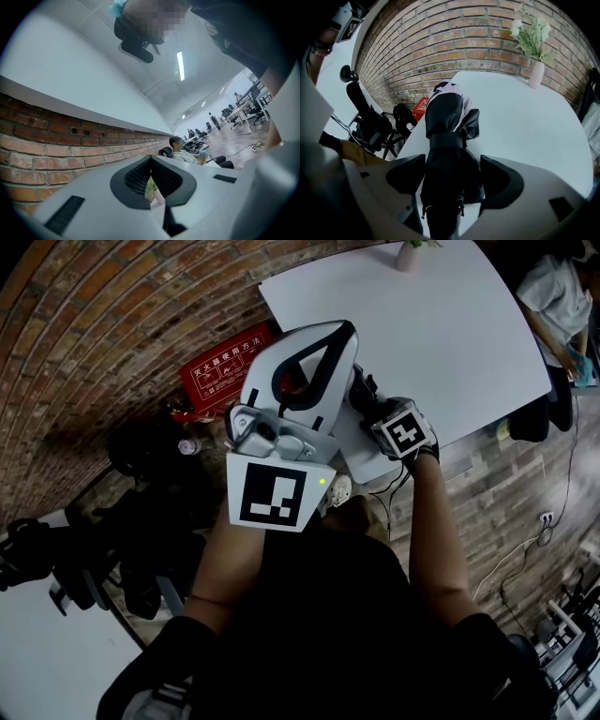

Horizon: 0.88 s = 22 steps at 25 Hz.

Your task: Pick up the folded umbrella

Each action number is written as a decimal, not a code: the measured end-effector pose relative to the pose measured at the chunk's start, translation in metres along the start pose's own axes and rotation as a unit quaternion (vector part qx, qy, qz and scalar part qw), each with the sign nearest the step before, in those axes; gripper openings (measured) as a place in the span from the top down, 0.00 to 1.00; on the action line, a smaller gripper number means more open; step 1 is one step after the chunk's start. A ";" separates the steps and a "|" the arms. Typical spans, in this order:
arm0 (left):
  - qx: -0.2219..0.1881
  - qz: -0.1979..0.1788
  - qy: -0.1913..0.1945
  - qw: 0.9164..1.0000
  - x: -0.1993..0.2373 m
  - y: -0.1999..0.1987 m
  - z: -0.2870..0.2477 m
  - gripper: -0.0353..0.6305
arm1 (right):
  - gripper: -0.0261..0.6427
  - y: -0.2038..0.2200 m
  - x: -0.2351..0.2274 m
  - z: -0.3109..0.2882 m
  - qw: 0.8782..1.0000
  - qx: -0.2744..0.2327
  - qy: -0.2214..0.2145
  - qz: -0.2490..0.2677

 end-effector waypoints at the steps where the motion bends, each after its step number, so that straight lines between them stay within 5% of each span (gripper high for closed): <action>1: 0.000 0.001 0.001 1.000 0.000 0.000 0.000 0.93 | 0.45 0.000 0.001 0.000 1.000 0.000 0.004 0.003; 13: -0.001 0.000 0.007 1.000 -0.001 0.001 -0.002 0.93 | 0.45 0.000 -0.001 -0.001 1.000 -0.001 0.024 0.013; 14: -0.002 -0.001 0.008 1.000 0.000 0.001 -0.002 0.93 | 0.47 -0.001 0.000 0.000 0.999 -0.004 0.026 0.019; 15: -0.002 -0.001 0.008 1.000 0.000 0.001 -0.002 0.93 | 0.63 -0.003 0.001 0.001 0.999 -0.007 0.029 0.024; 16: -0.002 -0.001 0.008 1.000 0.000 0.001 -0.002 0.93 | 0.65 -0.004 0.001 0.001 0.999 -0.009 0.031 0.025; 22: -0.003 0.001 0.007 1.000 0.001 0.000 -0.002 0.93 | 0.66 0.000 0.000 0.002 0.999 -0.001 0.034 0.007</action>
Point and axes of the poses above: the fingertips, and each gripper's own axes: z backward along the fingers, x to its left, y out of its underside, the point moved 5 cm from there along z, backward along the fingers, and after that the axes turned 15 degrees about -z, right-handed, at the moved point
